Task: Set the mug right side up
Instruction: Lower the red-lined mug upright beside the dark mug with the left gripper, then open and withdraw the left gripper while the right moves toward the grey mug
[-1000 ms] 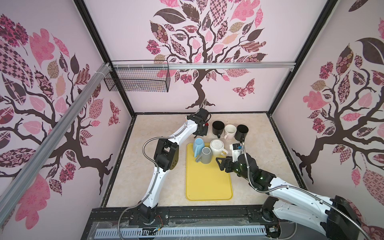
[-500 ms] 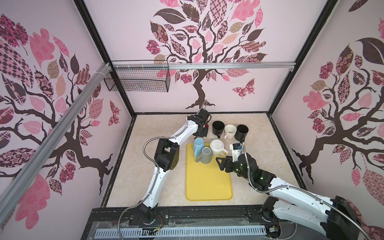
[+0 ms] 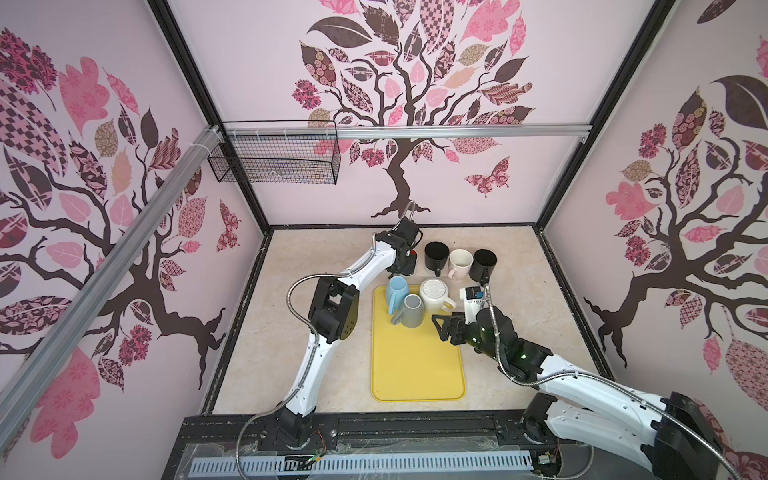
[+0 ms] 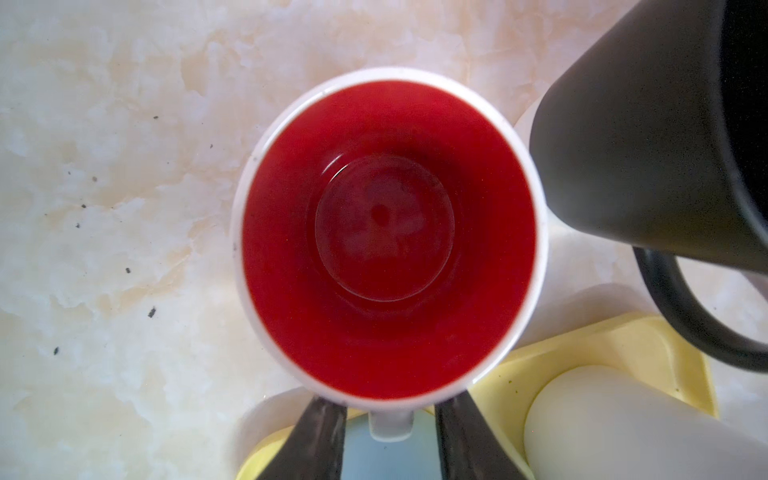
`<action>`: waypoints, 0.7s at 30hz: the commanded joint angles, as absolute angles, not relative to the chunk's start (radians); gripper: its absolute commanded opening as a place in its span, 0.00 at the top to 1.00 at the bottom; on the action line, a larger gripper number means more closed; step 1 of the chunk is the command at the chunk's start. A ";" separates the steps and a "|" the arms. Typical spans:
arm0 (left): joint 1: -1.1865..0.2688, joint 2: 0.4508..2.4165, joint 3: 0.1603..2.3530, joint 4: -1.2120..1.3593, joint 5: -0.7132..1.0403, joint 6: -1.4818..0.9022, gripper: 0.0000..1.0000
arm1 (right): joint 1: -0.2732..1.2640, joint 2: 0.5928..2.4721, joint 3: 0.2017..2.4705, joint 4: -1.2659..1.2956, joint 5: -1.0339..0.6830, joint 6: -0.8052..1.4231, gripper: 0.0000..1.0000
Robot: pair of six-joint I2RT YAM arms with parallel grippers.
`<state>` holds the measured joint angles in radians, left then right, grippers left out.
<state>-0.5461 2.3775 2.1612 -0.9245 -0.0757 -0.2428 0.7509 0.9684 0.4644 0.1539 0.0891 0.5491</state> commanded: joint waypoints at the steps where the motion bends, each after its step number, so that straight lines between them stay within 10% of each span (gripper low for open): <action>1: -0.550 2.330 2.103 -0.902 -0.077 -0.228 0.55 | 0.748 0.954 0.470 0.161 0.093 0.536 0.18; 21: -0.590 1.792 1.720 -0.821 -0.294 -0.260 0.03 | 0.751 1.096 0.575 0.106 0.111 0.546 0.23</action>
